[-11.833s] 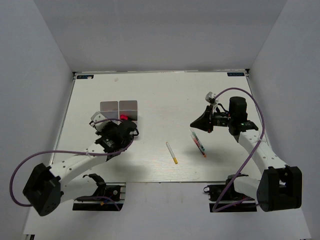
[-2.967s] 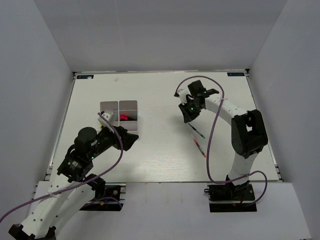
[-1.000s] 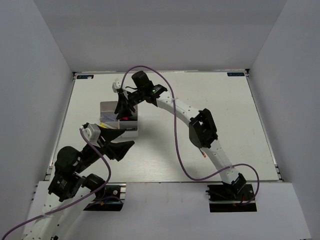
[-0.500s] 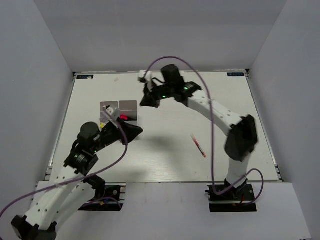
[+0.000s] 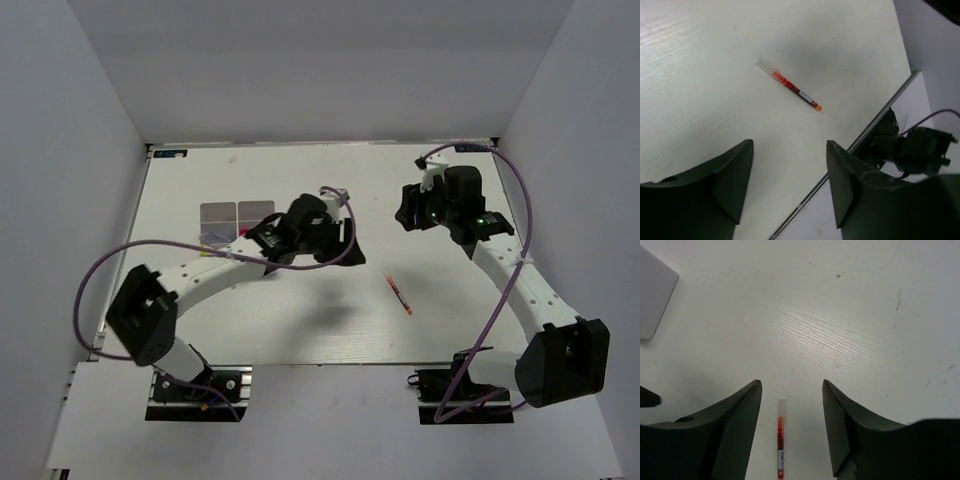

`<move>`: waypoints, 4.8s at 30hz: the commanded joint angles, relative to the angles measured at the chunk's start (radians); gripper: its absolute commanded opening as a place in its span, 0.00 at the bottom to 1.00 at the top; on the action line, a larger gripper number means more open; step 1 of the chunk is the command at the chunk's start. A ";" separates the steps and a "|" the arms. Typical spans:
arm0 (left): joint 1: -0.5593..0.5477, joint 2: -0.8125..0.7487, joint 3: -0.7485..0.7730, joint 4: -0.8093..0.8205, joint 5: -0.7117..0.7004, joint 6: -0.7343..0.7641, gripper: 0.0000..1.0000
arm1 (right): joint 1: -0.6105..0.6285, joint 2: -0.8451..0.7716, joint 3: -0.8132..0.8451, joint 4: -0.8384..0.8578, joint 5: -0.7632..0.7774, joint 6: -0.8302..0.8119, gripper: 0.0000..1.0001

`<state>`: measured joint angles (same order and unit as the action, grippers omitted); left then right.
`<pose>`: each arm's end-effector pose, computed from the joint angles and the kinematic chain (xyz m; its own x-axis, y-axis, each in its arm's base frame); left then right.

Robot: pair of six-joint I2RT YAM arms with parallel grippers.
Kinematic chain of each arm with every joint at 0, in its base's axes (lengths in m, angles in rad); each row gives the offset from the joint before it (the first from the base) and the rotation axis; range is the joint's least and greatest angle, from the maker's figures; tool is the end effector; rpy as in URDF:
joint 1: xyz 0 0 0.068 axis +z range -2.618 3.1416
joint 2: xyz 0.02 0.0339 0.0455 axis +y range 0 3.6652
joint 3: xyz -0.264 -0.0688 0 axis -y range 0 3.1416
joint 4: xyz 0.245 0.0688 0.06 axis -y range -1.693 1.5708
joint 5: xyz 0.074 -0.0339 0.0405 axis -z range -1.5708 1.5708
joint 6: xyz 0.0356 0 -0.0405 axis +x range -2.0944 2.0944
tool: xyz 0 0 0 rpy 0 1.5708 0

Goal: Sort the stationery into containers
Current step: Pick up the pen from the center of the board, then place the pen in the storage box.

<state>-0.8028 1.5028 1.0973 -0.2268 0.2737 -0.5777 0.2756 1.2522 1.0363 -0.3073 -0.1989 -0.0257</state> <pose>0.2280 -0.2500 0.2714 -0.8048 0.0765 -0.5885 0.4828 0.6611 -0.5743 0.2712 0.0840 0.3159 -0.4696 -0.1590 -0.8685 -0.4437 0.8929 0.0764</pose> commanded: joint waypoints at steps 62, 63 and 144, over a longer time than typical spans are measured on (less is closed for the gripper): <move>-0.274 0.769 0.621 -0.862 -0.574 -0.455 0.26 | -0.262 -0.514 -0.113 -0.015 -0.071 0.133 0.39; -0.274 0.769 0.610 -0.882 -0.574 -0.438 0.26 | -0.262 -0.514 -0.113 -0.018 -0.073 0.135 0.39; -0.055 -0.001 -0.116 -0.423 -1.705 -0.787 0.74 | -0.355 -0.542 -0.226 0.063 -0.320 0.079 0.48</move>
<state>-0.8413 1.5169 0.9401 -0.5854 -1.4113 -1.3083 -0.0727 0.7132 0.8188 -0.2867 -0.4980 0.0635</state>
